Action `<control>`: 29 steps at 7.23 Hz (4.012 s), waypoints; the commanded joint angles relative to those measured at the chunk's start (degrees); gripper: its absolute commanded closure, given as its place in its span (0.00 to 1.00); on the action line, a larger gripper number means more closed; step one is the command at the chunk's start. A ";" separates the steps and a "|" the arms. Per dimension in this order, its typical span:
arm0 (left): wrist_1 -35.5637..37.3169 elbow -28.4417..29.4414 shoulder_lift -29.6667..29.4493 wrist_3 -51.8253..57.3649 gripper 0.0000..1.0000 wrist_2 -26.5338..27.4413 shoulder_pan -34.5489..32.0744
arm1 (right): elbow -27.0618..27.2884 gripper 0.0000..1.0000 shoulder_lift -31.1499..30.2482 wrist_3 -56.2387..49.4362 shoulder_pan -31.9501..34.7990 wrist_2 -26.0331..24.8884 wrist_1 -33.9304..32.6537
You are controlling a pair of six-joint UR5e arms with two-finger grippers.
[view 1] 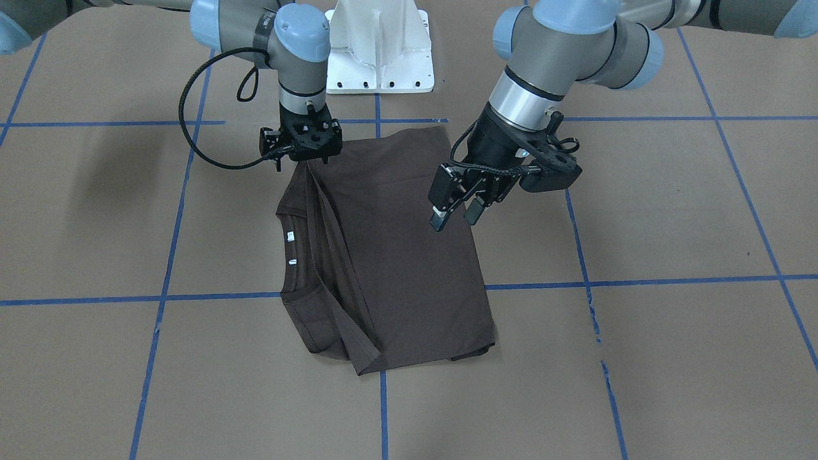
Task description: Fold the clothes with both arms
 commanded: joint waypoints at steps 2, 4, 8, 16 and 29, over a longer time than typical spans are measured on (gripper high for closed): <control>0.19 -0.77 0.38 -0.04 0.28 0.00 0.09 | -5.81 0.00 -0.23 -7.16 5.83 0.49 3.80; 0.36 -1.29 0.38 -0.13 0.28 0.00 0.09 | -5.82 0.00 -1.38 -15.70 11.71 4.16 3.63; 0.45 -1.47 0.38 -0.04 0.28 0.00 0.09 | -4.67 0.00 -0.87 -9.44 11.48 4.27 5.03; 0.72 -4.73 2.22 -0.13 0.28 -1.14 0.01 | -36.38 0.00 16.81 -6.93 13.21 1.46 19.34; 3.53 -11.04 4.76 -4.26 0.29 -1.05 0.71 | 4.81 0.00 -8.45 12.27 15.03 11.31 15.23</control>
